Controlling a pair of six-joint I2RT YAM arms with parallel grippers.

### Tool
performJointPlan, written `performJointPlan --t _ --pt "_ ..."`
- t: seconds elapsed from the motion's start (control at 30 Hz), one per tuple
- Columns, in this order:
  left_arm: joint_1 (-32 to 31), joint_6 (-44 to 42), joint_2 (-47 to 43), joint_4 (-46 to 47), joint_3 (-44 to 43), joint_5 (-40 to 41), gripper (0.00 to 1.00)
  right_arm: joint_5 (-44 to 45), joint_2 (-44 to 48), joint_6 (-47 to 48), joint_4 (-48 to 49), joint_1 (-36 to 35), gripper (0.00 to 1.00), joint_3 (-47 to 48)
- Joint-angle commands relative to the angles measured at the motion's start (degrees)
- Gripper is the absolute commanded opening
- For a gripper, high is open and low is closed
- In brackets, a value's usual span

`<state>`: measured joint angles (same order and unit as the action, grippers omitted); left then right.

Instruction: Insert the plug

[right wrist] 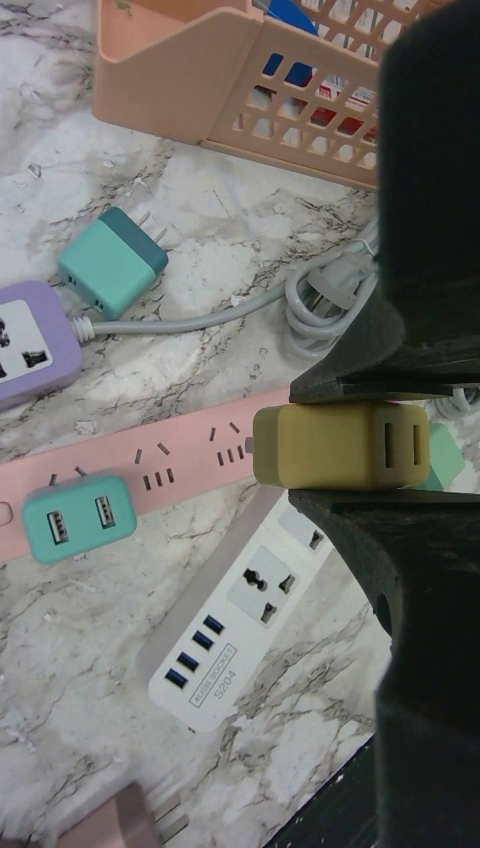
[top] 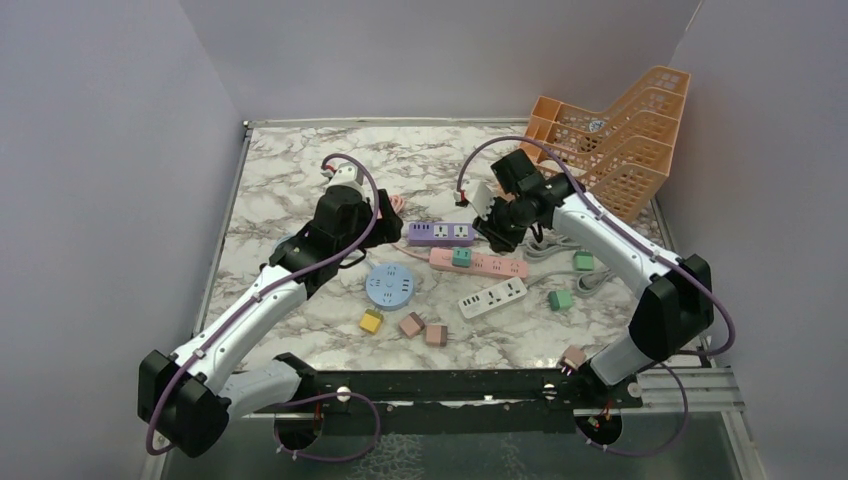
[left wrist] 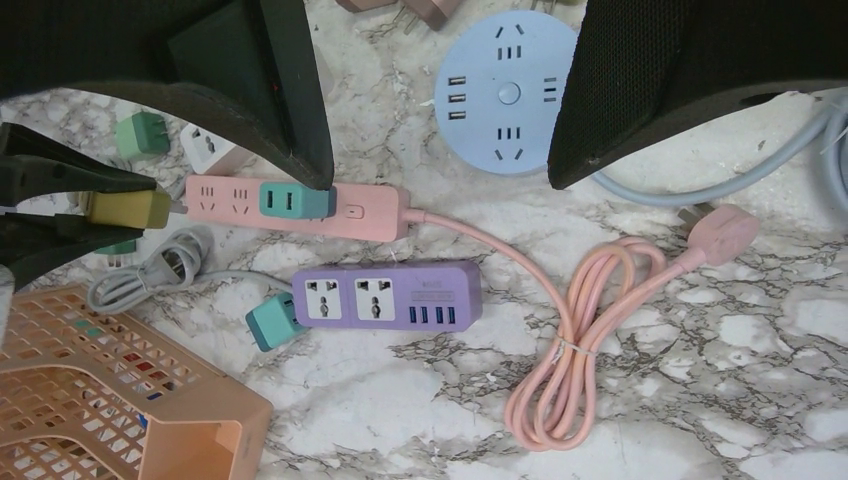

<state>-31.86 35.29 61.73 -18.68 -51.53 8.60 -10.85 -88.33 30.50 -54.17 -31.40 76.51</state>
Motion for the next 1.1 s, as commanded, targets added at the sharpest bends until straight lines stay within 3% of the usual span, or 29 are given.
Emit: performJointPlan --t 0.0,0.17,0.73,1.07 --pt "0.71 -1.49 -0.17 -0.81 0.74 -0.42 0.81 1.85 -3.2 3.27 -3.84 -0.71 0.01 3.44" --pt "1.21 -2.88 -0.38 -1.12 0.74 -1.24 0.81 -1.48 -6.67 4.95 -6.22 -1.56 0.01 5.39" --pt "1.84 -5.49 0.97 0.01 0.72 -1.84 0.81 -0.72 -14.16 8.71 -5.66 -3.45 0.01 7.15" --pt "2.41 -4.09 0.47 -3.42 -0.62 4.26 0.81 -3.43 -17.76 9.89 -4.67 -4.8 0.01 9.2"
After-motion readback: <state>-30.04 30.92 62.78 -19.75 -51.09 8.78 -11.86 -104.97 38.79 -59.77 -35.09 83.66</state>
